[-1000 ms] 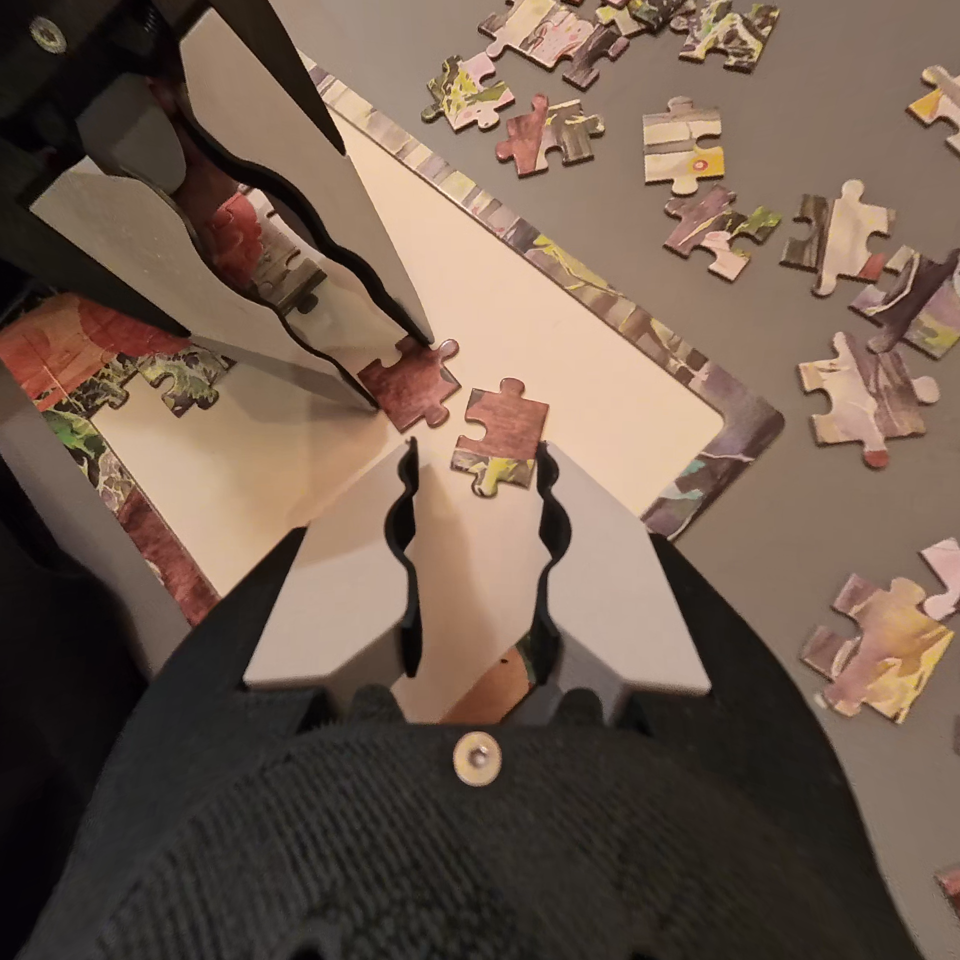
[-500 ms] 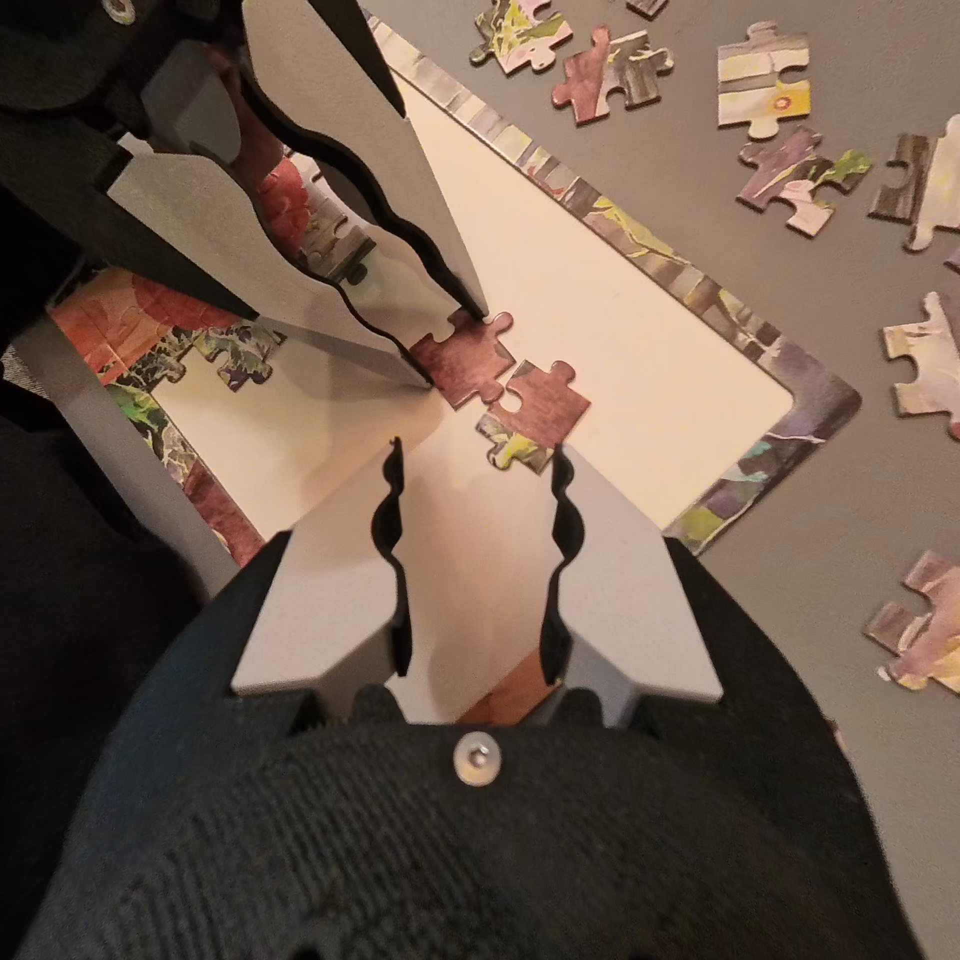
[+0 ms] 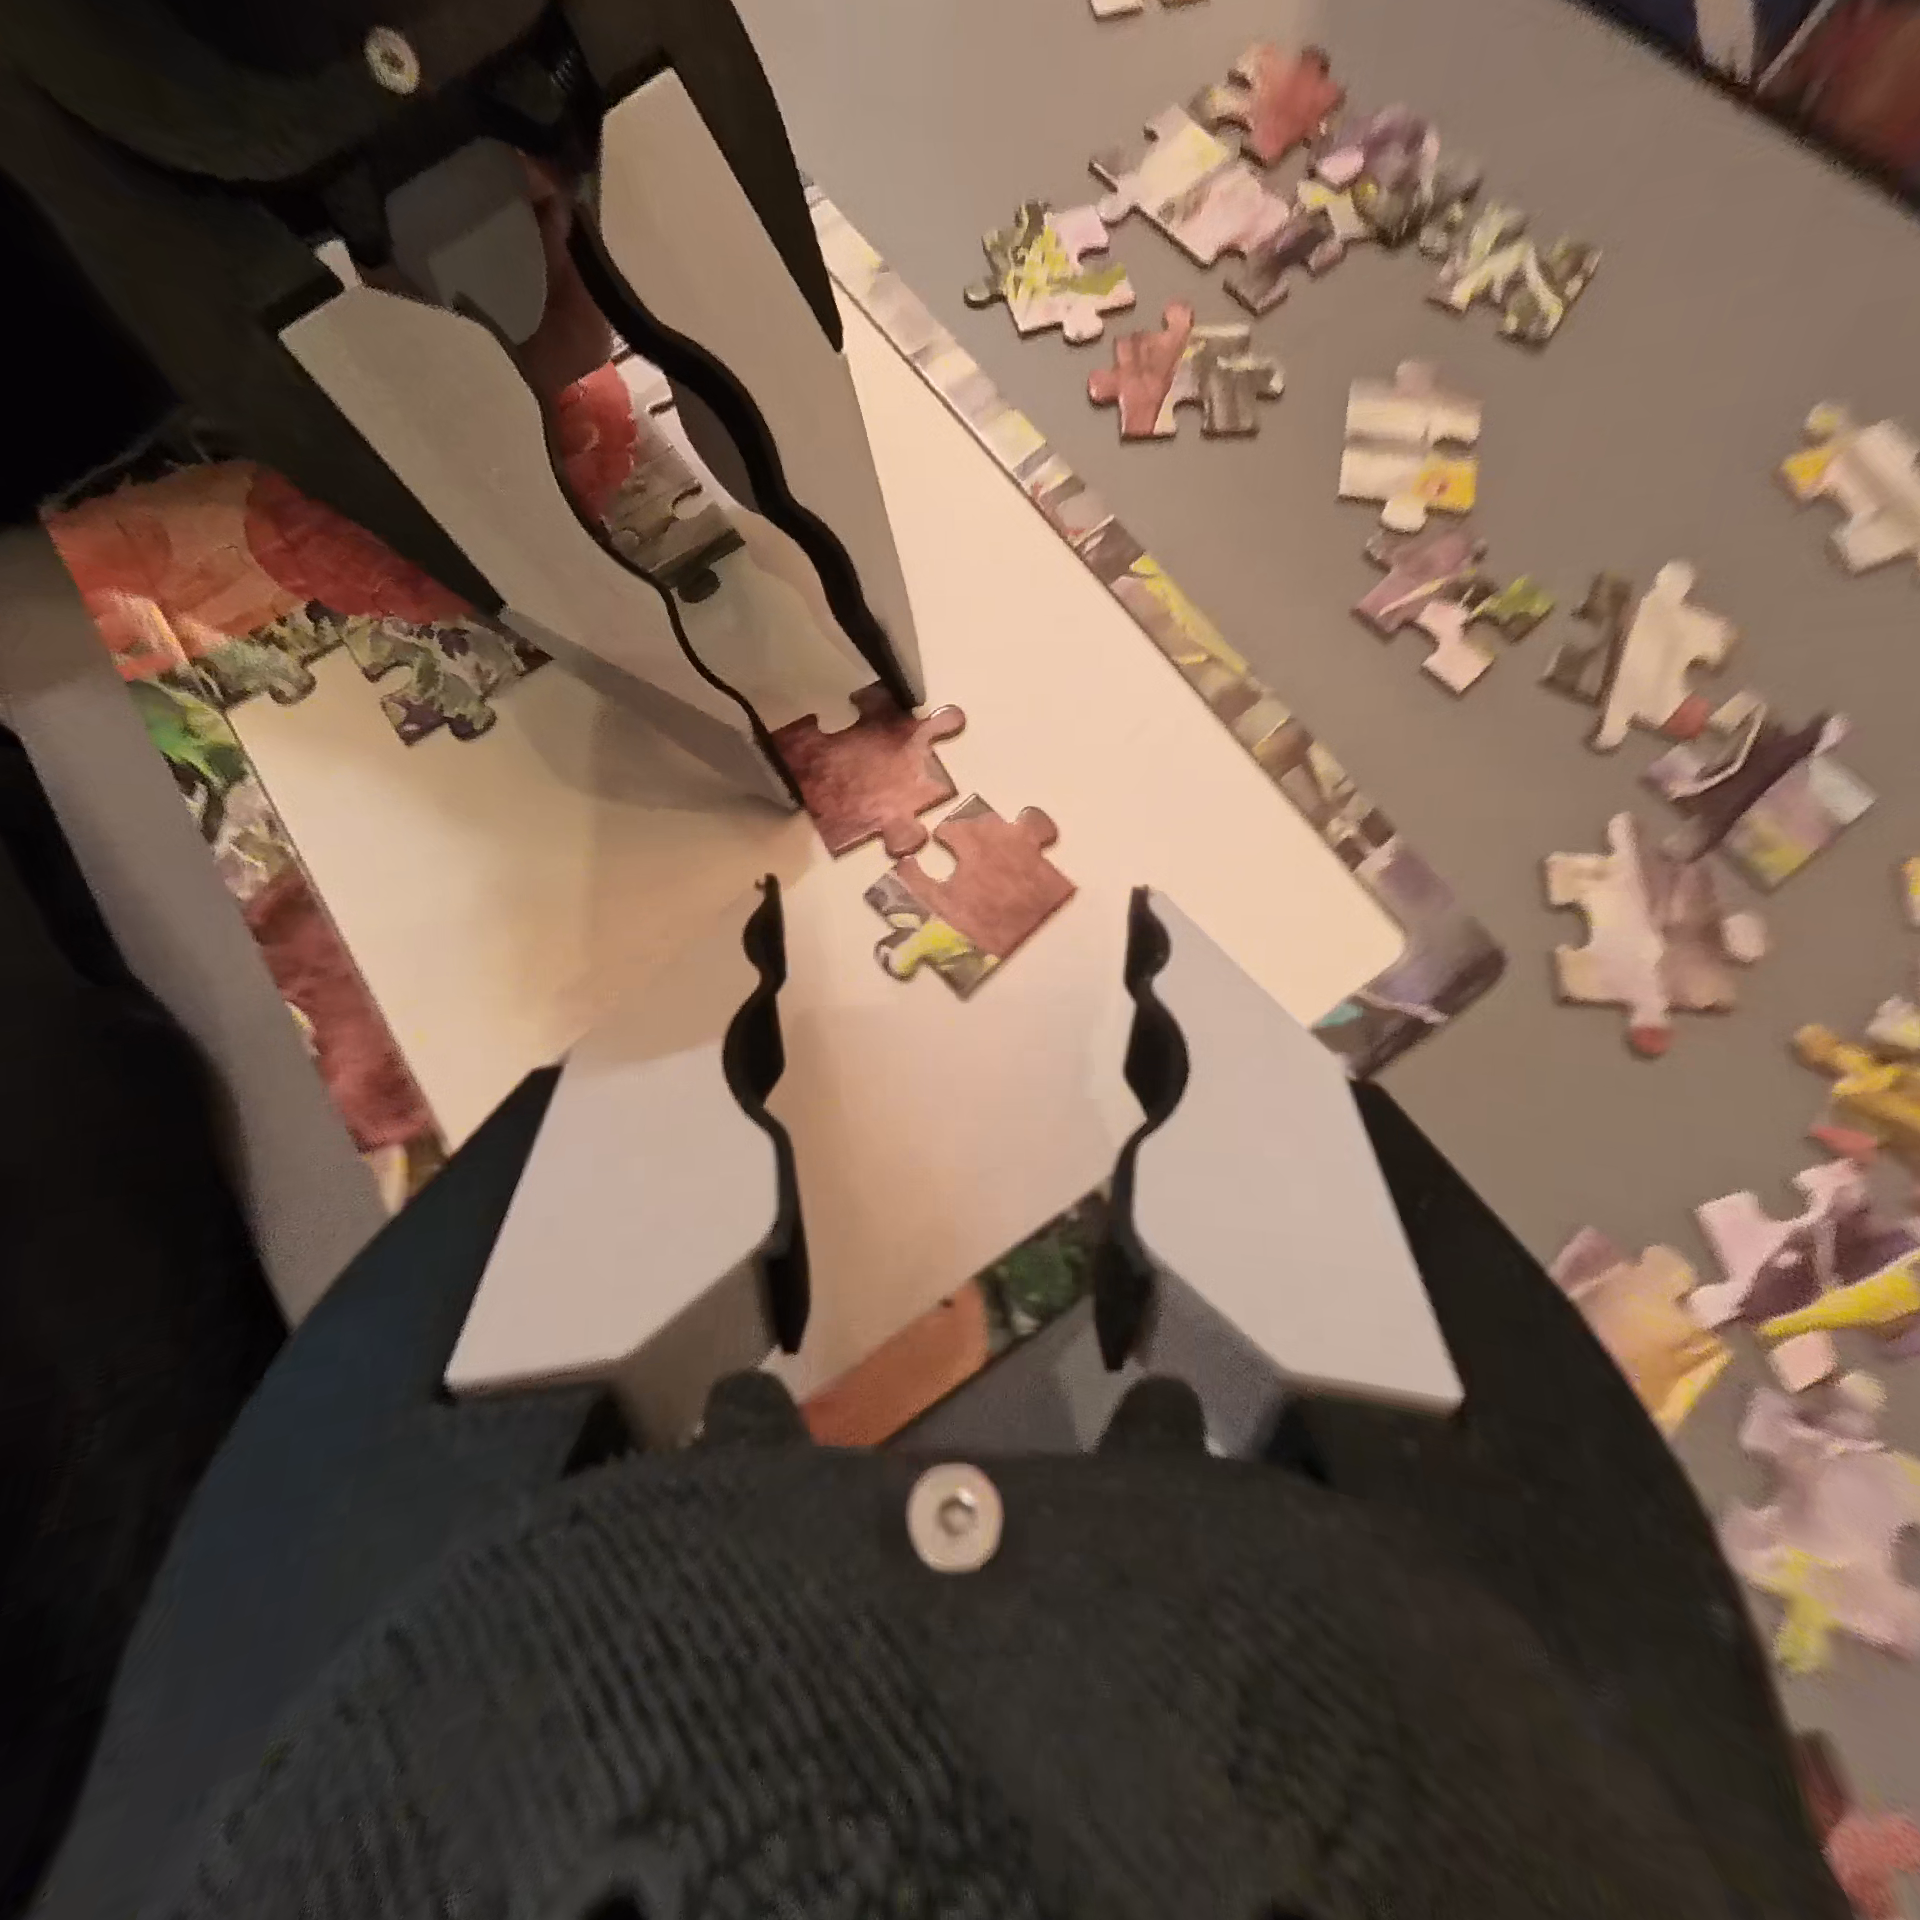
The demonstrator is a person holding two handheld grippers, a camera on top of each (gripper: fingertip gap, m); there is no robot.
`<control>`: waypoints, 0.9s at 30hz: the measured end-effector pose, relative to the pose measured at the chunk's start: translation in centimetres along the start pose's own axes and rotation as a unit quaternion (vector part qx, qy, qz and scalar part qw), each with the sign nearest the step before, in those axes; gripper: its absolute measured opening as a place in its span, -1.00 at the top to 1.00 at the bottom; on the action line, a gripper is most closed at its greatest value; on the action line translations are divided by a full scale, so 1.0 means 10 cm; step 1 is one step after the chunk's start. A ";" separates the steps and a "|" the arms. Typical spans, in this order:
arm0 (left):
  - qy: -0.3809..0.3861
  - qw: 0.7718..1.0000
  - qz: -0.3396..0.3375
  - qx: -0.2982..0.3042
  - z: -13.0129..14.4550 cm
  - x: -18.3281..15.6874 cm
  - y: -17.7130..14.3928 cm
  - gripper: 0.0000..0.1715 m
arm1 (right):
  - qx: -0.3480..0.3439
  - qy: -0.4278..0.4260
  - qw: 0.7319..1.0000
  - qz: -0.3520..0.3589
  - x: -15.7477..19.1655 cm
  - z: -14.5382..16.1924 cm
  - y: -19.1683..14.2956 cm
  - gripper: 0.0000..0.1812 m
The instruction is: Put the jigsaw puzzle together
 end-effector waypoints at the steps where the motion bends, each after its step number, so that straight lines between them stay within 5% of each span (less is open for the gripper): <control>1: 0.000 1.000 0.000 0.000 0.00 0.00 0.00 0.66 | -0.006 -0.027 1.000 -0.006 -0.03 0.01 0.00 0.28; 12: -0.003 1.000 0.004 -0.003 0.01 0.01 0.00 0.66 | 0.000 -0.149 0.980 -0.128 -0.18 0.06 0.18 0.40; 27: -0.009 1.000 0.007 -0.004 0.00 0.01 0.00 0.66 | 0.014 -0.110 0.989 -0.092 -0.15 0.08 0.13 0.55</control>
Point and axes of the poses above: each gripper's, where its closed fingertips meet, y out along the fingers, z out of its underside, x = y × z across the jaws, the point moved 9 cm from there along -y, back along the fingers, and after that the axes turned 6 degrees about -y, right-handed, at the moved point
